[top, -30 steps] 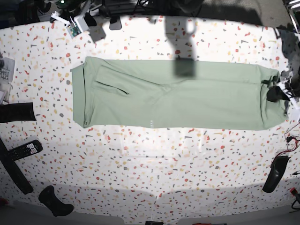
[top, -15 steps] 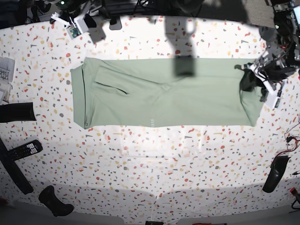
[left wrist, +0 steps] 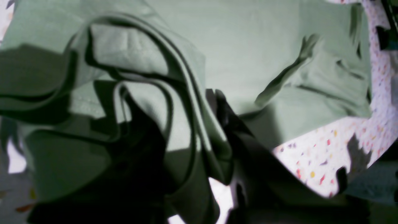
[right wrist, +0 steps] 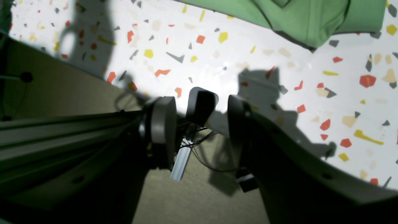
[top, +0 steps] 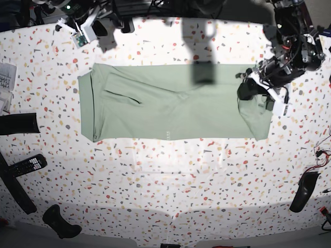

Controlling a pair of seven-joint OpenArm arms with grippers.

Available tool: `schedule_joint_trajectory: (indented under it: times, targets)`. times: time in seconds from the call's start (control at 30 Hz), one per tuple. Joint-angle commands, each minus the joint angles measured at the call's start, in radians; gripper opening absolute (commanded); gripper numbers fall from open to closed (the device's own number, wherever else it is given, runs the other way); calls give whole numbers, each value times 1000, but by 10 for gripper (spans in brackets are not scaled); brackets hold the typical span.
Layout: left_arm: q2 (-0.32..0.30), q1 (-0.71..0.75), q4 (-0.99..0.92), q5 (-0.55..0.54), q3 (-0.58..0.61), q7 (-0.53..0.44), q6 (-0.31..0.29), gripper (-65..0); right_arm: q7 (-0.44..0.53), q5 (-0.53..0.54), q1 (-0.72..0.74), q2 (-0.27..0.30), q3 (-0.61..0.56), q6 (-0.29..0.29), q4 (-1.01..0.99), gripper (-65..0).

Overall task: Fold the T-shirt properly
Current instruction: 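Fold the held strip end with the left gripper toward the strip's middle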

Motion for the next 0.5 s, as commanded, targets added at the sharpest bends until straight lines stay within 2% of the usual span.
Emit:
schedule_joint_trajectory:
  times: [0.0, 0.23, 0.47]
  targets:
    - [3, -13, 18, -26, -2, -10, -7, -650, 19, 18, -10, 3, 3, 8, 20, -389]
    - [50, -12, 18, -27, -2, -35, -8, -650, 19, 18, -10, 3, 3, 8, 20, -389]
    - [56, -12, 18, -26, 31, -63, -9, -650, 18, 18, -10, 3, 3, 8, 20, -389]
